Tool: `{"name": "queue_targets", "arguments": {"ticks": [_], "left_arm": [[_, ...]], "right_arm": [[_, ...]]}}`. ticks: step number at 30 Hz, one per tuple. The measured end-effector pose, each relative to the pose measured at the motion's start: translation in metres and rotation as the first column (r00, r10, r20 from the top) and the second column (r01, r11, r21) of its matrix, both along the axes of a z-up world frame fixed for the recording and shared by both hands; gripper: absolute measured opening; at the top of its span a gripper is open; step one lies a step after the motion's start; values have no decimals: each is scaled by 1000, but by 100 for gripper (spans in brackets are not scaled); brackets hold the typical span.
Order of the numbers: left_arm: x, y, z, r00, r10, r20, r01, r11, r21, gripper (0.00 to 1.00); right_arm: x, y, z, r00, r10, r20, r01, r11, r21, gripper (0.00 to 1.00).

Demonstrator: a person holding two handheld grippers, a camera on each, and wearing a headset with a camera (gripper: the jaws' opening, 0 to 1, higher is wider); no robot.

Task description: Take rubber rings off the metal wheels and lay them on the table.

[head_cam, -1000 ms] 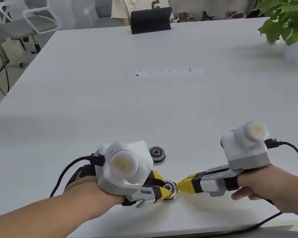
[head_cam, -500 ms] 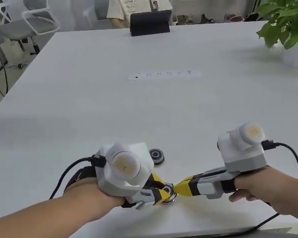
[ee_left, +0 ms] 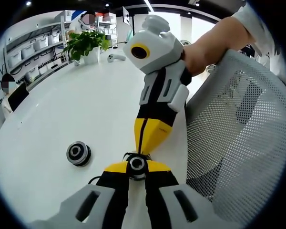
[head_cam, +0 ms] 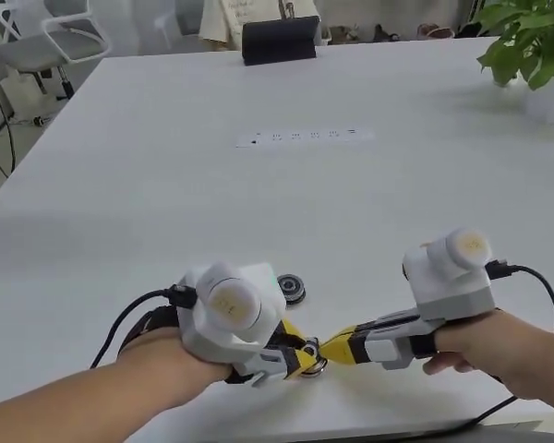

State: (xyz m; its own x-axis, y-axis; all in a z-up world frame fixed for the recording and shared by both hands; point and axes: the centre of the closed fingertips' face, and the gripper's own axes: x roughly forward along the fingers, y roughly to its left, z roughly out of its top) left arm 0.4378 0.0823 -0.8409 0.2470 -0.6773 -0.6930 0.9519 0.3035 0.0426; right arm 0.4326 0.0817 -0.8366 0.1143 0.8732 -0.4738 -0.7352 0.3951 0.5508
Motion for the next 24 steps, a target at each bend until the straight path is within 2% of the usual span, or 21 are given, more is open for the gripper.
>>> {"name": "queue_targets", "arguments": {"ticks": [12, 13, 14, 15, 16, 18, 24], "left_arm": [[0, 0, 0, 1000, 2, 0, -2, 1000, -1, 7], [0, 0, 0, 1000, 3, 0, -3, 1000, -1, 7], [0, 0, 0, 1000, 4, 0, -4, 1000, -1, 7], [0, 0, 0, 1000, 5, 0, -5, 1000, -1, 7], [0, 0, 0, 1000, 5, 0, -5, 1000, -2, 7], [0, 0, 0, 1000, 8, -1, -8, 1000, -4, 7], [0, 0, 0, 1000, 13, -8, -13, 1000, -6, 7]], "right_arm": [[-4, 5, 4, 1000, 27, 5, -27, 999, 40, 0], [-4, 9, 11, 1000, 22, 5, -22, 996, 84, 0], [-8, 11, 14, 999, 37, -16, -36, 994, 105, 0], [-7, 9, 10, 999, 32, -11, -31, 997, 72, 0], [-5, 9, 9, 999, 40, 10, -40, 997, 64, 0], [-2, 7, 7, 1000, 22, -1, -22, 998, 58, 0], [2, 3, 5, 1000, 1, 21, -2, 999, 43, 0]]}}
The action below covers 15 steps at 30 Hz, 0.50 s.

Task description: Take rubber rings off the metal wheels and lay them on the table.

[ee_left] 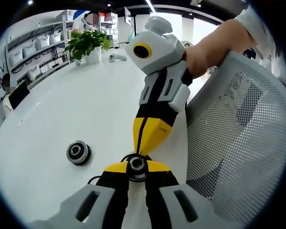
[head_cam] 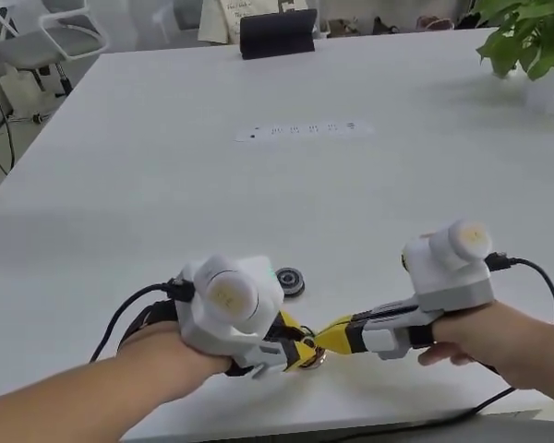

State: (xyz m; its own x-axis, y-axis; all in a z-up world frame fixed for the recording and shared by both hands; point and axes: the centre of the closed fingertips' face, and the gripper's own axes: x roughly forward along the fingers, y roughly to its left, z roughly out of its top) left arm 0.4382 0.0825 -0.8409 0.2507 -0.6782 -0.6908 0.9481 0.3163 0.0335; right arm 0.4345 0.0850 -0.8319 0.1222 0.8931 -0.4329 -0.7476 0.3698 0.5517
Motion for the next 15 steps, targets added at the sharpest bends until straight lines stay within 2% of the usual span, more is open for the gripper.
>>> {"name": "queue_targets", "arguments": {"ticks": [3, 15], "left_arm": [[0, 0, 0, 1000, 0, 0, 0, 1000, 1, 7], [0, 0, 0, 1000, -10, 2, 10, 1000, -2, 8]], "right_arm": [[1, -1, -2, 1000, 2, 9, -2, 1000, -17, 0], [4, -1, -2, 999, 4, 34, -3, 1000, -29, 0]]}}
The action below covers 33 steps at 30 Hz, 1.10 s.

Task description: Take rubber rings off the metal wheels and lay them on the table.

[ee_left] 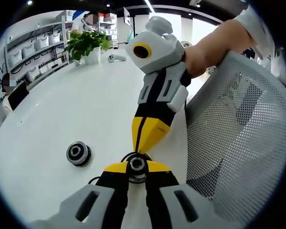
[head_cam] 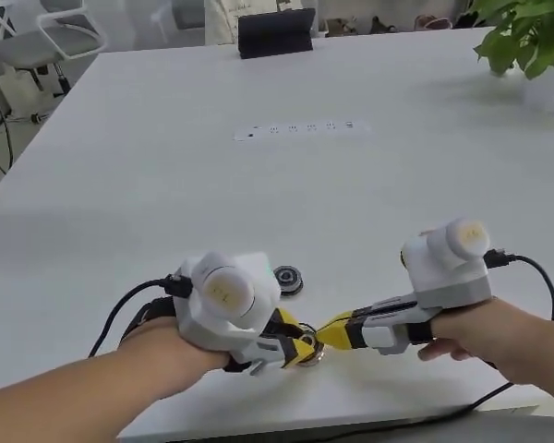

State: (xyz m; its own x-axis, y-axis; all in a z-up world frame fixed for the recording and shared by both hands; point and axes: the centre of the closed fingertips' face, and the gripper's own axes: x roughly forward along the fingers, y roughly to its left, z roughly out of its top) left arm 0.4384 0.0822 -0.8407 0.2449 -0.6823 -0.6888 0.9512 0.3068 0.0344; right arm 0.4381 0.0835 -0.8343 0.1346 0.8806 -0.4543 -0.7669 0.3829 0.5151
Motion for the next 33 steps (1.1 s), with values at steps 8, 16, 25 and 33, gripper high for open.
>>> {"name": "queue_targets", "arguments": {"ticks": [8, 16, 25, 33], "left_arm": [[1, 0, 0, 1000, 2, -11, -2, 1000, 3, 8], [-1, -1, 1, 1000, -1, -23, 1, 1000, 5, 11], [-4, -2, 12, 999, -2, -32, 1, 999, -34, 14], [-10, -1, 28, 999, -12, -30, 10, 998, -66, 22]], "right_arm": [[1, -1, -1, 1000, 1, 3, -1, 1000, -2, 0], [1, -2, 0, 1000, -1, 2, 1, 1000, 0, 0], [2, -3, 1, 1000, -8, 0, 8, 1000, 8, 0], [1, -3, 3, 1000, -4, 1, 4, 1000, 14, 0]]}}
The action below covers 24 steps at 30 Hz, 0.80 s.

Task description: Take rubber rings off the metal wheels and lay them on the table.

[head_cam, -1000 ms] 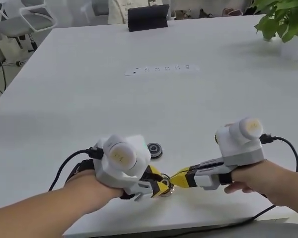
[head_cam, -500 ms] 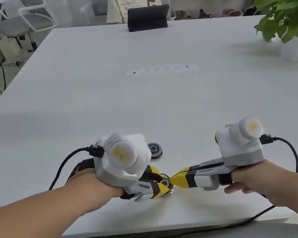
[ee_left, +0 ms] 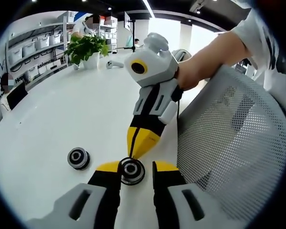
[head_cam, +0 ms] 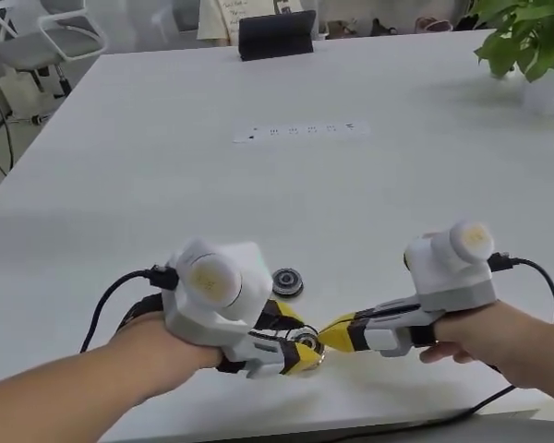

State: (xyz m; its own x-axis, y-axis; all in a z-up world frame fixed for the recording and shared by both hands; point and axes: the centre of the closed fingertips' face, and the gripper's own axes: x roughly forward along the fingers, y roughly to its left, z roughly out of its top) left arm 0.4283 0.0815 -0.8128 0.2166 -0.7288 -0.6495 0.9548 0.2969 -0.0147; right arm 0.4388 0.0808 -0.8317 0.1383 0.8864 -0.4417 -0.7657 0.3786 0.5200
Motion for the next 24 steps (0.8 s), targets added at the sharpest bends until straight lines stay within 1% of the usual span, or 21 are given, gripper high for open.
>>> {"name": "queue_targets", "arguments": {"ticks": [7, 13, 16, 18, 24], "left_arm": [[-2, 5, 11, 1000, 14, 1, -14, 999, -29, 27], [-3, 11, 18, 1000, 31, 3, -31, 999, -44, 32], [-4, 15, 23, 999, 44, 6, -43, 998, -55, 35], [-3, 17, 28, 998, 56, 3, -56, 996, -70, 38], [-2, 25, 39, 996, 83, 15, -81, 992, -94, 43]], "right_arm": [[1, -1, 4, 1000, -6, 4, 6, 1000, 13, 0], [-1, 0, 5, 1000, -3, 4, 3, 1000, 18, 0], [0, 0, 9, 1000, -8, 6, 7, 1000, 26, 0], [0, 1, 12, 1000, -9, 7, 9, 999, 31, 0], [-3, 4, 19, 1000, -4, 10, 4, 999, 39, 0]]}}
